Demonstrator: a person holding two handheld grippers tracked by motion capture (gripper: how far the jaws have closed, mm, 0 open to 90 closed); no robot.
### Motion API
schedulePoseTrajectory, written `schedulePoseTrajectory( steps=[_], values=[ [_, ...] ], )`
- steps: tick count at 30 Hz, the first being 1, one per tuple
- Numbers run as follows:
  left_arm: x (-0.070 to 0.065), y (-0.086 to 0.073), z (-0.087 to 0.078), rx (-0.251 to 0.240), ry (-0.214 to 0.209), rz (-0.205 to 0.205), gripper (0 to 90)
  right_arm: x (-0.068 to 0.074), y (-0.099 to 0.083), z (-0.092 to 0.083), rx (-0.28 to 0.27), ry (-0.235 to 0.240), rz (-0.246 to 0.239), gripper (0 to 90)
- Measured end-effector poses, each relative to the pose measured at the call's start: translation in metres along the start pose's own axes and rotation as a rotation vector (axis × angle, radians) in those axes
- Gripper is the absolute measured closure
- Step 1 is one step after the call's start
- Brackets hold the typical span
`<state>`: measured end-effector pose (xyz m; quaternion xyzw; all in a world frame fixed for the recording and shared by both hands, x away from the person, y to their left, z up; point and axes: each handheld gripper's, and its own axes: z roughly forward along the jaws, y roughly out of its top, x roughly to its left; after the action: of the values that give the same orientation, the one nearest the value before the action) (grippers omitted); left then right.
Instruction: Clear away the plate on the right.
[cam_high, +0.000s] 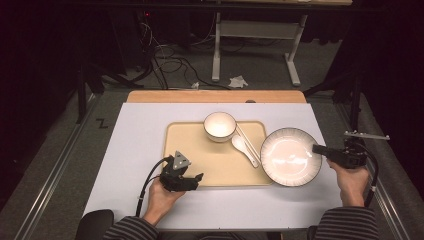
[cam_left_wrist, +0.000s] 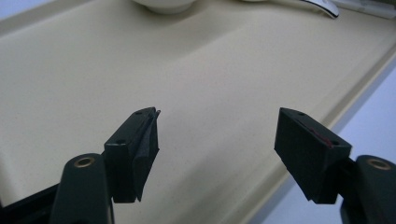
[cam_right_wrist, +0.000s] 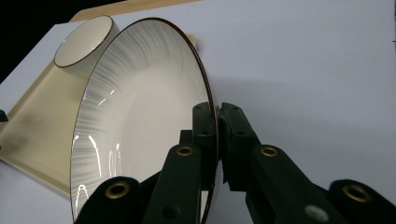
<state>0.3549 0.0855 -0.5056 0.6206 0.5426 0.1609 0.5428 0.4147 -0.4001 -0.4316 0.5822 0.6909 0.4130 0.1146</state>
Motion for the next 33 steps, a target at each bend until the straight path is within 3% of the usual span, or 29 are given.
schedulePoseTrajectory(
  steps=[12,20,28,33],
  values=[
    [0.000,0.005,0.000,-0.026,-0.030,-0.040,32.6,0.020,0.003,0.008,0.009,0.069,-0.041,87.1],
    [-0.002,0.007,-0.001,-0.045,-0.047,-0.029,33.7,0.039,0.006,0.012,0.019,0.103,-0.086,87.0],
    [-0.013,0.012,-0.005,-0.039,-0.126,-0.047,36.6,0.060,0.007,0.022,0.055,0.144,-0.128,87.0],
    [-0.016,0.015,-0.001,-0.037,-0.142,-0.077,43.8,0.074,0.006,0.029,0.075,0.175,-0.142,87.1]
  ],
)
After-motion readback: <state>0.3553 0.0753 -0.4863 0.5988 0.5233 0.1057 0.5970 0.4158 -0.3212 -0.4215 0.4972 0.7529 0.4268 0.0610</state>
